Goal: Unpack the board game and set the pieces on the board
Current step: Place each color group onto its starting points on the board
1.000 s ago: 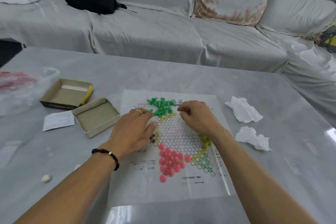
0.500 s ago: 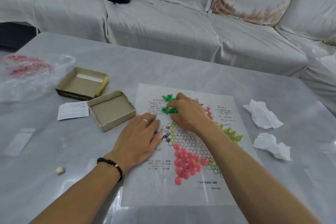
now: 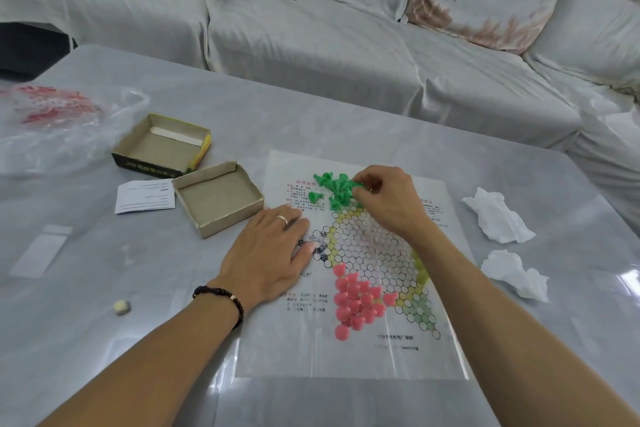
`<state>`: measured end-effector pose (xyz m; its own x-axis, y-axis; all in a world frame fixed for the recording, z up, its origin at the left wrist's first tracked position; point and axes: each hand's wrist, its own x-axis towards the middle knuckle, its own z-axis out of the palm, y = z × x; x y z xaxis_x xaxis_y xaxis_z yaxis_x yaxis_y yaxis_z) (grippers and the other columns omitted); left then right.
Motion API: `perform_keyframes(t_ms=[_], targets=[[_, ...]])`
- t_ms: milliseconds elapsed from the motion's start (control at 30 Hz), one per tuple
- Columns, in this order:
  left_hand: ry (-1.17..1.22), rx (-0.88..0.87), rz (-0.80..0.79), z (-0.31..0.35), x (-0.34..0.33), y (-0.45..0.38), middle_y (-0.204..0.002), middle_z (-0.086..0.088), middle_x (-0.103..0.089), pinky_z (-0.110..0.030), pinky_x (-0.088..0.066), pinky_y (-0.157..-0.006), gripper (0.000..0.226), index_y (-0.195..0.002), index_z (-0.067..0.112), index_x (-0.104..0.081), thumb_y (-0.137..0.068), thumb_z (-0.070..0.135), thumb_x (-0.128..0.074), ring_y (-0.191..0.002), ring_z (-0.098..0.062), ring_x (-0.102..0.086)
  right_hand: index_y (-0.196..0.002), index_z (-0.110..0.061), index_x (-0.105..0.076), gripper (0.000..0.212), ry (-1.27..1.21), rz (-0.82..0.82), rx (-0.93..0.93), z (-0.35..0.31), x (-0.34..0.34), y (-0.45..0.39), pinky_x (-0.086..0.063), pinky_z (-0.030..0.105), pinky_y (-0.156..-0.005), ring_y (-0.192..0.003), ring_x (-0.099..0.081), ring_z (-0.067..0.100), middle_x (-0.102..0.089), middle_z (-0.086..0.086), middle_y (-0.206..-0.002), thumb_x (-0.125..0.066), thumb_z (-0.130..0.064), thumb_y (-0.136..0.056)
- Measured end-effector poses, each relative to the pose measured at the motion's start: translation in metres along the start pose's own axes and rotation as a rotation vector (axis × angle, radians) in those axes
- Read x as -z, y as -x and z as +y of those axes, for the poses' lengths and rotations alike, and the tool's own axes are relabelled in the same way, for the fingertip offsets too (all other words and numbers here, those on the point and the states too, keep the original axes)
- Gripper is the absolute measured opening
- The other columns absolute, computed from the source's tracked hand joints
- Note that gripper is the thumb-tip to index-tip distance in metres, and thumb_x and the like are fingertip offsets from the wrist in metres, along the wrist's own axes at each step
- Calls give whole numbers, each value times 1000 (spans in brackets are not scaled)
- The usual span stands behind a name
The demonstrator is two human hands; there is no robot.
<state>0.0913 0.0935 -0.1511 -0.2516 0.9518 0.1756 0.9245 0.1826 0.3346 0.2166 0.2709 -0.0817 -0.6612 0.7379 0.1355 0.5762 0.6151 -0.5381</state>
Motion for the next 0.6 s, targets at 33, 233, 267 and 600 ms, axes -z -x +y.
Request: perform_keyframes(t_ms=[33, 233, 267, 600], targets=[[-1, -2, 2, 0, 0, 1, -132, -1, -51, -34, -30, -108, 46, -121, 19, -55, -95, 48, -30, -123, -19, -43, -99, -16, -72, 15, -12, 13, -19, 3, 3, 3, -53, 23, -76, -77, -61, 4, -67, -6, -86, -63, -17, -86], [7, -2, -9, -2, 0, -1, -137, 1, -45, -32, -22, -112, 50, -128, 23, -50, -89, 52, -42, -130, -17, -36, -88, -21, -66, 5, 4, -38, -64, 16, 3, 23, -50, 20, -73, -77, -61, 4, -65, -10, -82, -63, -18, -86], [10, -2, -5, -2, 0, -2, -137, 1, -45, -32, -22, -112, 50, -128, 23, -50, -88, 52, -43, -130, -17, -35, -87, -22, -65, 4, 1, -68, -60, 16, 1, 25, -49, 19, -72, -76, -59, 3, -63, -11, -83, -64, -18, -86], [33, 2, 21, -3, -2, -3, -137, 0, -47, -35, -23, -113, 49, -125, 24, -54, -86, 52, -47, -130, -19, -36, -84, -17, -69, 3, -71, -167, -66, 10, -22, 23, -45, 14, -64, -66, -57, 3, -64, -6, -75, -66, -15, -84]])
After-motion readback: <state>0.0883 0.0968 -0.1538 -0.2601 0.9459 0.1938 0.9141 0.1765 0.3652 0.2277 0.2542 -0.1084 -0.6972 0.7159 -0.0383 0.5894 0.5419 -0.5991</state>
